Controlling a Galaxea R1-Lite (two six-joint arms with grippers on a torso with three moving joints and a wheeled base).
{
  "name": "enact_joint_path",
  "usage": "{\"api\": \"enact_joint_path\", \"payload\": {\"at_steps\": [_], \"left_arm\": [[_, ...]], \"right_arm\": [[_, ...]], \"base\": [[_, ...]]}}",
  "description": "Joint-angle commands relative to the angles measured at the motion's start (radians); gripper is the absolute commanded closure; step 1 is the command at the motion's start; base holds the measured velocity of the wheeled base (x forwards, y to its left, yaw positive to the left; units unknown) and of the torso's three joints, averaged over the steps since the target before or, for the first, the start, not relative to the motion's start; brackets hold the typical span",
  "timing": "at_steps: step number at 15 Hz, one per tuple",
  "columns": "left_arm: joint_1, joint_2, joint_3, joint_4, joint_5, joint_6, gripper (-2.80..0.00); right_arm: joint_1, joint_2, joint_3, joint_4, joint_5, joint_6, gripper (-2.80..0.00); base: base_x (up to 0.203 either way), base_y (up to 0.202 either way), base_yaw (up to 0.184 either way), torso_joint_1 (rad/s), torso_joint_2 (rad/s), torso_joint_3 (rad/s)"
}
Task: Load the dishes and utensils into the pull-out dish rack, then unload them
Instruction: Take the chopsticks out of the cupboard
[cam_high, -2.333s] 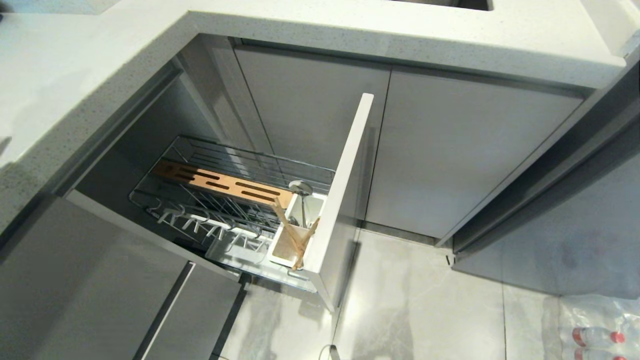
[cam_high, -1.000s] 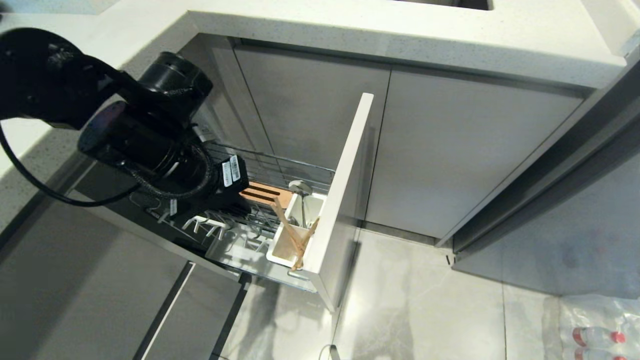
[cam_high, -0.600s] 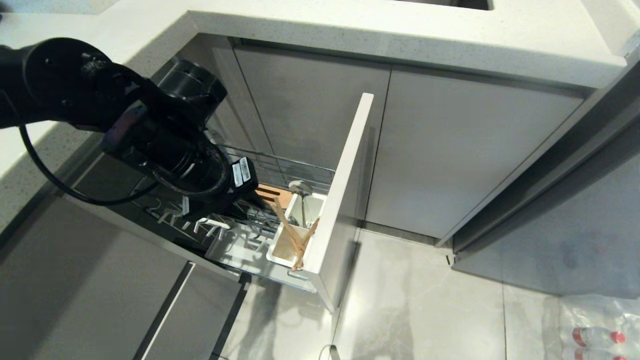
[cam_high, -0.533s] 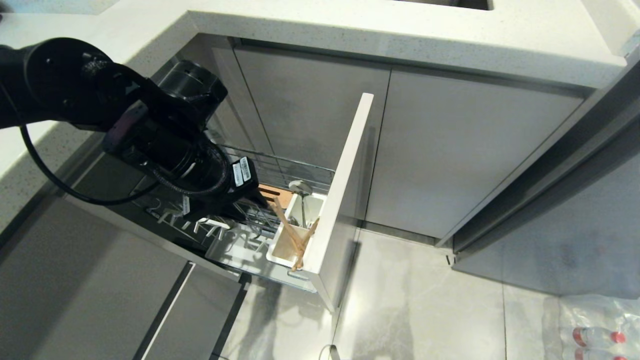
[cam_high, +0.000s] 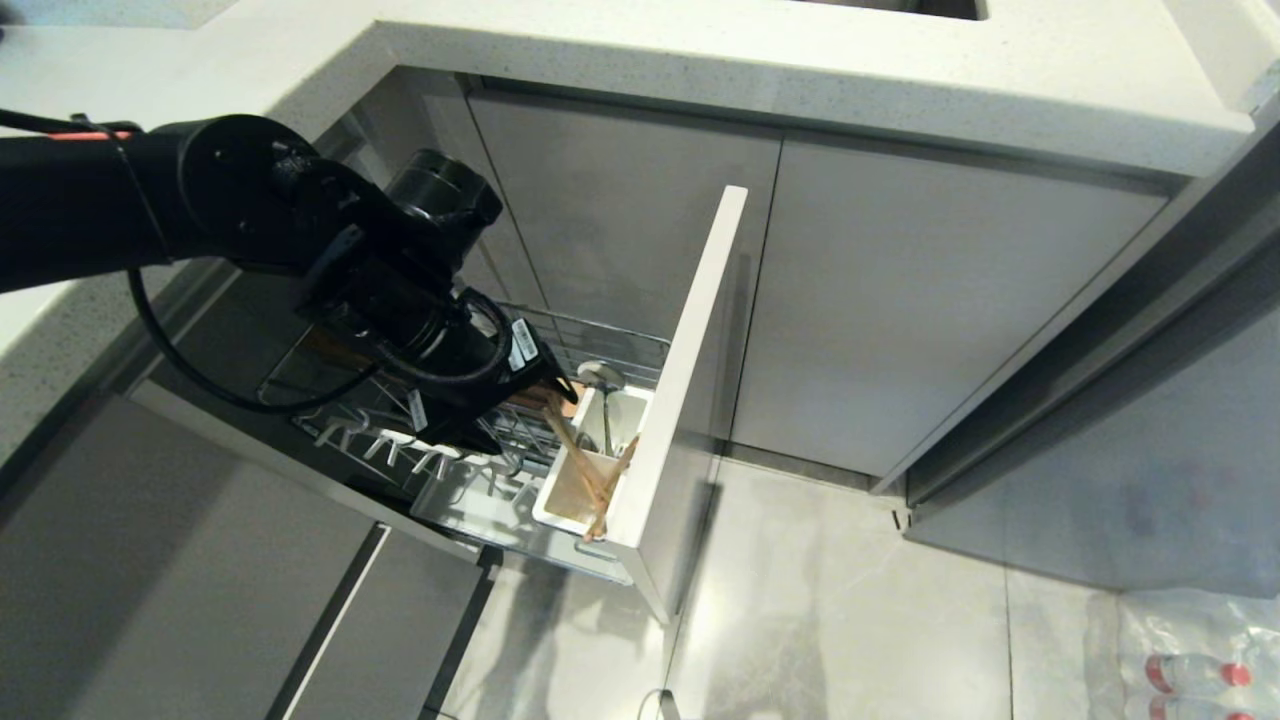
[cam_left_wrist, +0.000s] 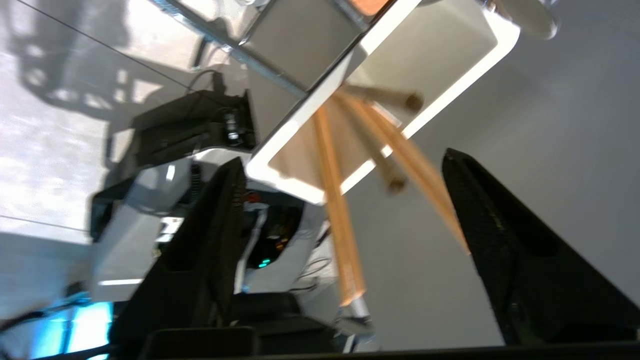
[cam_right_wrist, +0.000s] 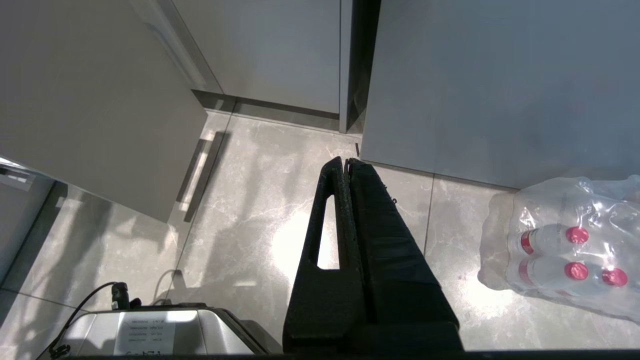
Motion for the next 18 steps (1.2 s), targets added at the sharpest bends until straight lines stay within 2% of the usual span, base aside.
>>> {"api": "enact_joint_path", "payload": {"at_steps": [1, 4, 8, 12, 16, 18], "left_arm": [[-0.021, 0.019, 0.001, 0.0, 0.03, -0.02, -2.8], [-0.083, 0.002, 0.056, -0.04, 0.195, -0.039, -2.8], [-0.181, -0.08, 0.29, -0.32, 0.402, -0.041, -2.8], [-0.233, -0.138, 0.434, -0.517, 0.497, -0.03, -2.8], [-0.236, -0.132, 0.505, -0.628, 0.582, 0.011, -2.8], [-0.234, -0.125, 0.519, -0.647, 0.595, 0.012, -2.8]], "right_arm": [[0.0, 0.001, 0.002, 0.0, 0.0, 0.0, 0.0], [0.0, 0.001, 0.002, 0.0, 0.0, 0.0, 0.0], [0.0, 0.001, 0.002, 0.0, 0.0, 0.0, 0.0], [0.0, 0.001, 0.002, 0.0, 0.0, 0.0, 0.0], [0.0, 0.001, 0.002, 0.0, 0.0, 0.0, 0.0], [0.0, 0.001, 0.002, 0.0, 0.0, 0.0, 0.0]], "base": [[0.0, 0.0, 0.0, 0.0, 0.0, 0.0], [0.0, 0.0, 0.0, 0.0, 0.0, 0.0], [0.0, 0.0, 0.0, 0.0, 0.0, 0.0], [0.0, 0.0, 0.0, 0.0, 0.0, 0.0], [0.0, 0.0, 0.0, 0.0, 0.0, 0.0], [0.0, 0.0, 0.0, 0.0, 0.0, 0.0]]}}
